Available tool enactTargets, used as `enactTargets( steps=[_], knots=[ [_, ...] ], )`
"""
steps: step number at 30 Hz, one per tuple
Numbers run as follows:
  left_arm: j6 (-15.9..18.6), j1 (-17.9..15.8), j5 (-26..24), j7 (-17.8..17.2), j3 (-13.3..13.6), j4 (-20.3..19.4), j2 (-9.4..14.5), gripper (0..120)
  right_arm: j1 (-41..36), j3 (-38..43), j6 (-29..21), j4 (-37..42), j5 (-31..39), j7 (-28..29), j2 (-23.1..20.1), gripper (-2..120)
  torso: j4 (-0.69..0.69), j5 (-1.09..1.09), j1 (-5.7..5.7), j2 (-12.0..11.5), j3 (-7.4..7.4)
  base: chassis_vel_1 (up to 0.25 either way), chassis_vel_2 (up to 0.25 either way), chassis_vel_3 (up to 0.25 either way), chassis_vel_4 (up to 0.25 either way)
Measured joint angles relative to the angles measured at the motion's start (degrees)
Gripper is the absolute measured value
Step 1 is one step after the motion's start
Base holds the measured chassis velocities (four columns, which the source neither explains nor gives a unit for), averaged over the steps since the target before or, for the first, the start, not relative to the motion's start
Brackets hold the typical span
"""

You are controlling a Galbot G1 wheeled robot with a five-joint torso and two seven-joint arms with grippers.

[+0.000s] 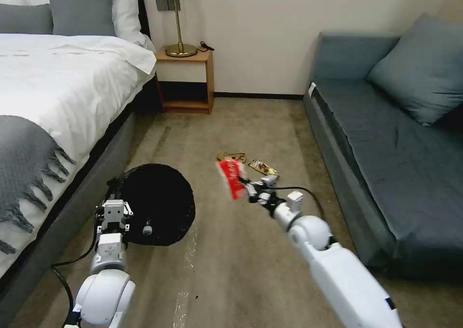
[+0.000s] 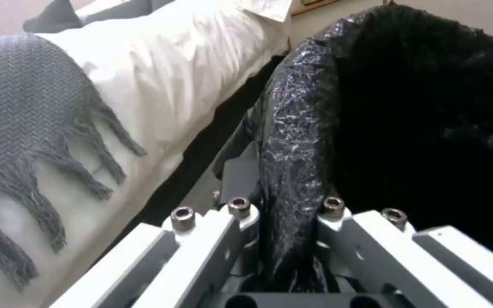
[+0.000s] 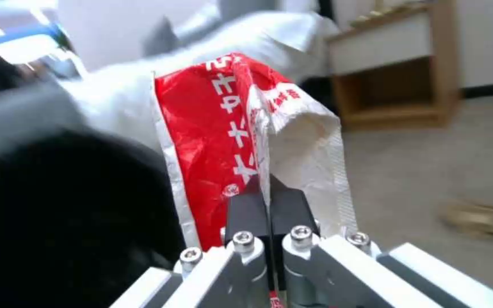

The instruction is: Pick up the trash bin, then pick up the garbage on the floor and place it into the trash bin.

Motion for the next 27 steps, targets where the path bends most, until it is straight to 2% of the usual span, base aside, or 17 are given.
enactTargets(
  steps=[3, 9, 16, 22, 26, 27],
  knots=[
    [0.0, -0.02, -0.06, 0.0, 0.28, 0.17, -0.02, 5, -0.18, -3.13, 1.34, 1.15, 4.27, 0.4, 2.14, 0, -0.01, 0.0, 0.0, 0.0, 0.0, 0.0, 0.0, 0.0, 0.0],
    [-0.13, -0.11, -0.41, 0.0, 0.45, 0.41, -0.18, 5, -0.37, -7.41, 2.15, 0.71, 6.57, 0.29, 4.41, 0, 0.0, 0.01, 0.0, 0.0, 0.0, 0.0, 0.0, 0.0, 0.0],
    [-0.01, -0.9, -1.39, 0.0, 0.46, 0.06, -0.2, 5, -0.47, -10.39, 3.6, -4.76, 0.86, 0.28, 6.56, 0, -0.01, 0.02, 0.0, 0.0, 0.0, 0.0, 0.0, 0.0, 0.0],
    [-0.04, -0.56, -1.49, 0.5, 1.29, 0.08, -0.51, 5, -0.61, -11.25, 5.38, -10.1, -3.81, 2.51, 8.69, 0, 0.0, 0.02, 0.0, 0.0, 0.0, 0.0, 0.0, 0.0, 0.0],
    [-0.35, -0.38, -1.39, 0.84, 1.87, 0.29, -0.73, 5, -0.06, -11.61, 5.41, -10.84, -4.92, 2.99, 8.74, 16, -0.01, 0.02, 0.0, 0.0, 0.0, 0.0, 0.0, 0.0, 0.0],
    [-0.35, -0.38, -1.39, 0.84, 1.87, 0.29, -0.73, 5, -0.06, -11.61, 5.41, -10.84, -4.92, 2.99, 8.74, 16, -0.01, 0.02, 0.0, 0.0, 0.0, 0.0, 0.0, 0.0, 0.0]
  ],
)
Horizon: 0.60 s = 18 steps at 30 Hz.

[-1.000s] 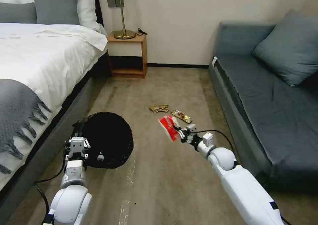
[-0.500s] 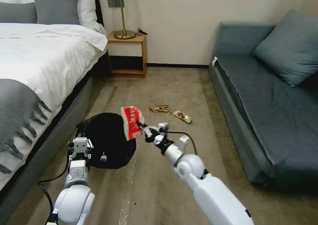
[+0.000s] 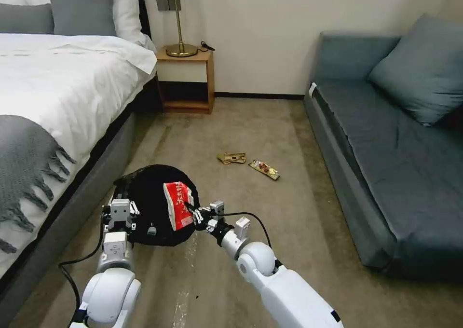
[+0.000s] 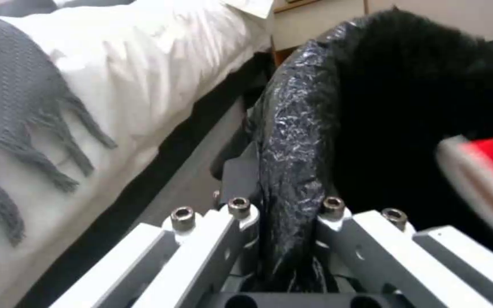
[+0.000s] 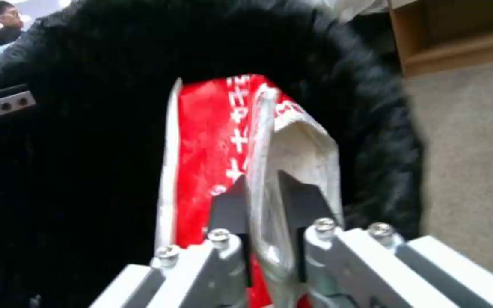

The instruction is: Pick up the trash bin, then pick up the garbage on the floor and place it into the trash bin.

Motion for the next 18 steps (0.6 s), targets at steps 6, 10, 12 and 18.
enactTargets(
  steps=[6, 10, 12, 18],
  knots=[
    [-0.28, -0.07, 0.2, 0.46, 0.03, 0.36, 0.22, 5, 0.11, -0.13, -0.14, 0.63, -0.22, 0.04, -0.22, 39, 0.0, 0.01, 0.0, 0.0, 0.0, 0.0, 0.0, 0.0, 0.0],
    [-0.42, -0.14, 0.3, 0.5, -0.17, 0.77, 0.33, 5, 0.07, 0.17, -0.26, 1.79, -0.19, 0.26, -0.38, 52, 0.0, 0.01, 0.0, 0.01, 0.0, 0.0, 0.0, 0.0, 0.0],
    [-0.57, -0.15, 0.32, 0.51, -0.36, 1.05, 0.38, 5, 0.06, 0.62, -0.34, 2.7, -0.1, 0.57, -0.47, 62, 0.0, 0.01, 0.0, 0.01, 0.0, 0.0, 0.0, 0.0, 0.0],
    [-0.98, -0.37, 0.26, 0.51, -1.75, 1.72, 1.15, 5, 0.21, 3.42, -1.25, 4.91, 0.46, 3.32, -1.33, 84, 0.0, 0.01, 0.0, 0.01, 0.0, 0.0, 0.0, 0.0, 0.0]
  ],
)
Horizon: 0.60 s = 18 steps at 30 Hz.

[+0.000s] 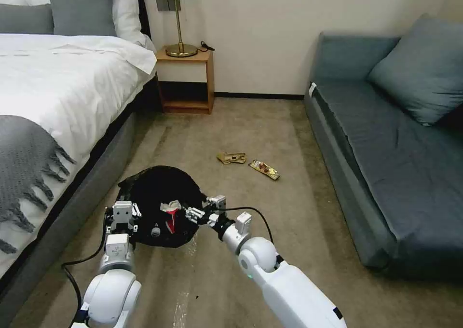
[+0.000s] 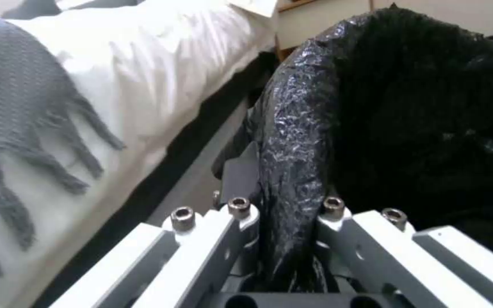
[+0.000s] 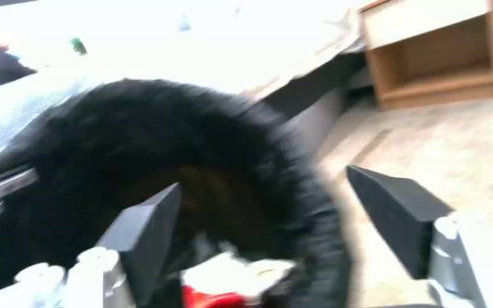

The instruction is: Pick up the trash bin, then pick up the garbage on the floor and place it into the trash bin.

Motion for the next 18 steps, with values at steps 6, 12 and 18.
enactTargets(
  steps=[6, 12, 18],
  knots=[
    [-0.27, 0.37, -0.42, 0.0, -0.76, 0.08, 0.56, 5, -0.37, 5.9, -3.86, 0.1, -2.22, 1.33, -1.96, 98, 0.0, 0.01, 0.0, 0.0, 0.0, 0.0, 0.0, 0.0, 0.0],
    [-1.64, 0.75, 0.6, -0.02, -1.2, 0.79, 0.49, 5, -0.84, 12.3, -7.26, -5.24, -8.28, 7.06, -2.94, 100, 0.0, 0.01, 0.0, 0.0, 0.0, 0.0, 0.0, 0.0, 0.0],
    [-2.55, 0.92, 1.56, -0.02, -1.4, 1.68, 0.57, 5, -0.91, 16.63, -9.7, -10.77, -9.11, 11.14, -3.03, 100, 0.0, 0.0, 0.0, 0.0, 0.0, 0.0, 0.0, 0.0, 0.0]
  ],
)
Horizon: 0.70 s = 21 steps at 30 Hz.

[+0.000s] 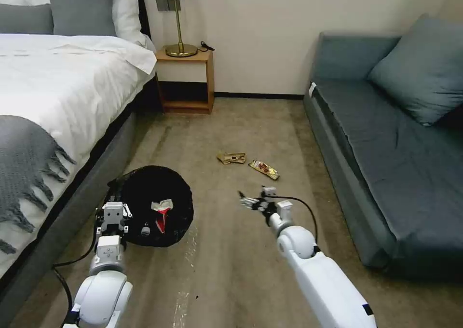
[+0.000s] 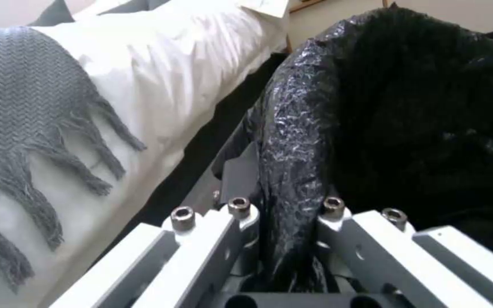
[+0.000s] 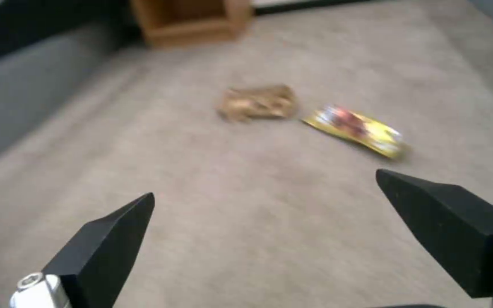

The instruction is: Pick up the trash bin, then pick up the garbage on the floor and place it into the trash bin.

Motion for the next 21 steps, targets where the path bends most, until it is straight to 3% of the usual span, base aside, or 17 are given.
enactTargets(
  steps=[6, 21],
  knots=[
    [-0.62, 0.04, 1.27, -0.15, -0.01, 0.46, -0.15, 5, 0.61, 2.8, -0.68, -3.84, -0.14, 1.48, 0.04, 100, 0.0, 0.0, 0.0, 0.0, 0.0, 0.0, 0.0, 0.0, 0.0],
    [-2.01, 0.54, 3.4, -0.23, 0.22, -0.38, -0.1, 5, 0.75, 3.89, -1.43, -4.57, 1.15, 2.08, 0.43, 100, 0.01, 0.0, 0.0, 0.0, 0.0, 0.0, 0.0, 0.0, 0.0]
  ],
)
